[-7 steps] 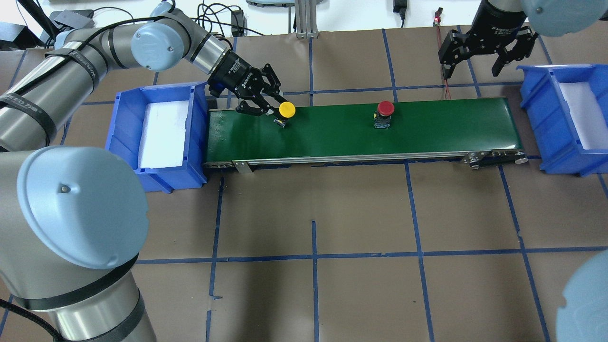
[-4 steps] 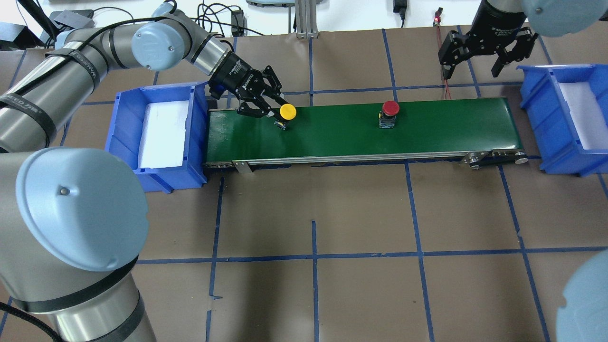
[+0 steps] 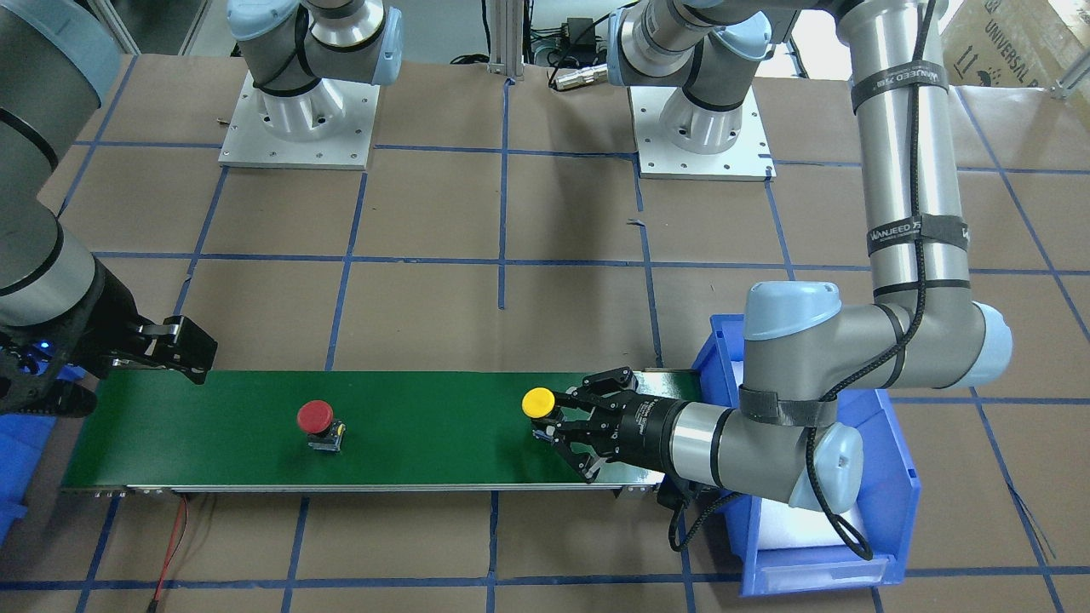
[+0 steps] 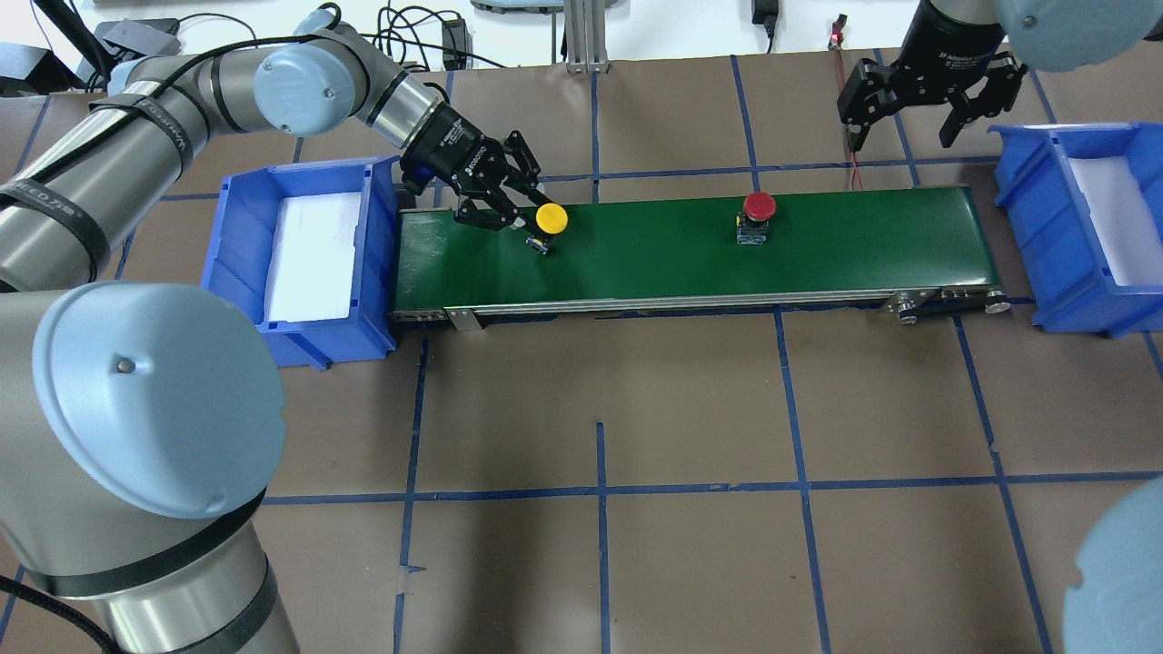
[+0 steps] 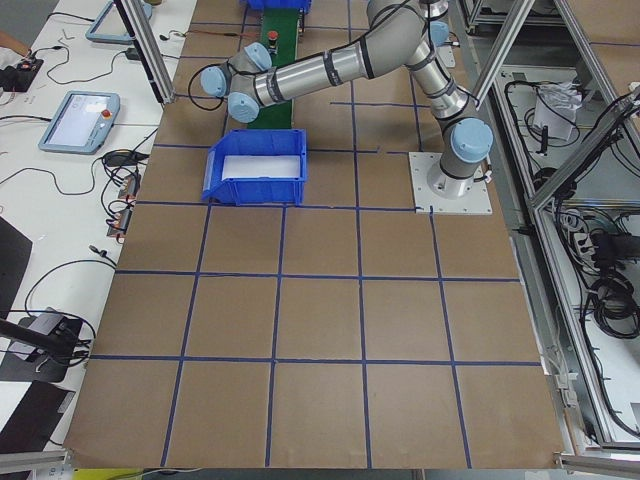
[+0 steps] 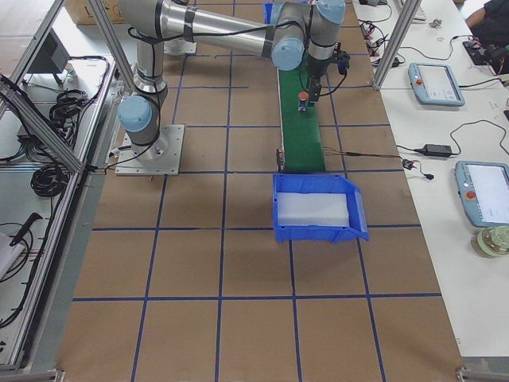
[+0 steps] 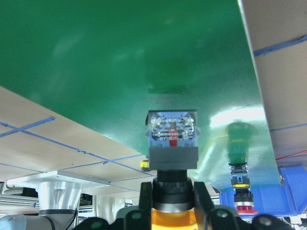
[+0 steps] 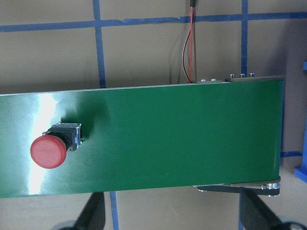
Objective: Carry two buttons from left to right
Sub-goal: 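Release the yellow button on the belt while the right gripper lowers to the red button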
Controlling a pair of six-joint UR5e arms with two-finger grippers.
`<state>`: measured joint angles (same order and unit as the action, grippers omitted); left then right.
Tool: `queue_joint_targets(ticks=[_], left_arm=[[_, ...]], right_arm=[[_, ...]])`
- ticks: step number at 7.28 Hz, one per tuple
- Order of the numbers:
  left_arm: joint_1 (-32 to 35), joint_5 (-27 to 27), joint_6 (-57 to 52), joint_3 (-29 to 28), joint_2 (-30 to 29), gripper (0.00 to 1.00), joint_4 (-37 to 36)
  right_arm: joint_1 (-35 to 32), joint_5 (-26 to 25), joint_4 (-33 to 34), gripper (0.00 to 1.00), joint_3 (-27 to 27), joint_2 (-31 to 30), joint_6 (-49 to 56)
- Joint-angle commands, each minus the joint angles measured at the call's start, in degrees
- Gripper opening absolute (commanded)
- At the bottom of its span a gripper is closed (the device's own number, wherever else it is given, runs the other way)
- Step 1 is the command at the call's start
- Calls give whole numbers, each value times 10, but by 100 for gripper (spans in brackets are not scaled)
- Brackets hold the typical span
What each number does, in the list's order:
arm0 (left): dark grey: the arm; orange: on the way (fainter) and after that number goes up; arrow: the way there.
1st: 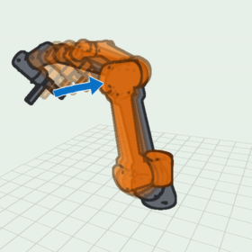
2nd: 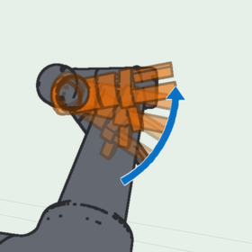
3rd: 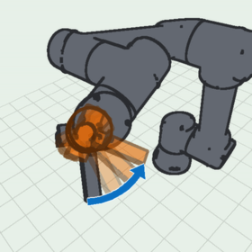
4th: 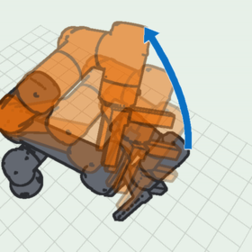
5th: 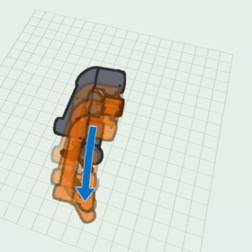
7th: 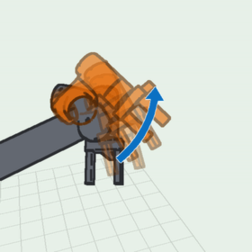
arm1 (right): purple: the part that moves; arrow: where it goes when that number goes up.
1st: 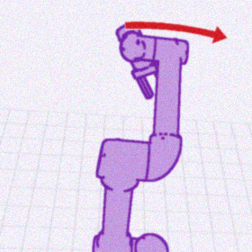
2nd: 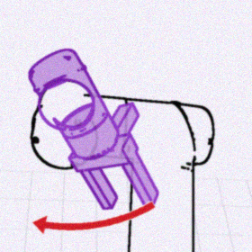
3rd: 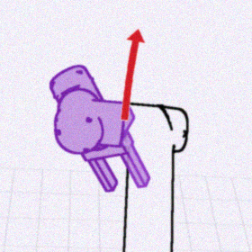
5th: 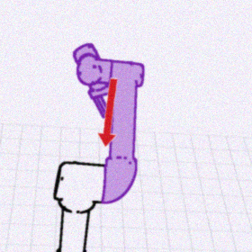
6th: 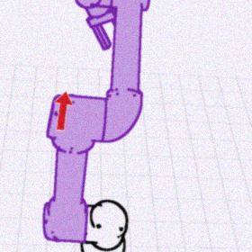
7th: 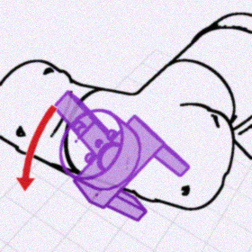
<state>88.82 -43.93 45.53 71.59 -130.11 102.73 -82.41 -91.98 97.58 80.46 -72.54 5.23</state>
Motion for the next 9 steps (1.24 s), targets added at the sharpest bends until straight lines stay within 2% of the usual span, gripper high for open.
queue_joint_targets(ticks=[1,4,7,8,9], left_arm=[[5,0,1,4,-1,69,3],[4,-1,2,2,3,71,5],[7,-3,4,4,5,73,5],[11,-3,12,3,6,74,5],[8,-4,13,1,13,84,5]], right_arm=[[0,1,3,100,1,1,0],[-23,8,21,99,17,7,-8],[-35,16,130,98,109,6,-8],[-37,28,159,98,120,6,-12],[-42,33,163,98,123,10,-14]])
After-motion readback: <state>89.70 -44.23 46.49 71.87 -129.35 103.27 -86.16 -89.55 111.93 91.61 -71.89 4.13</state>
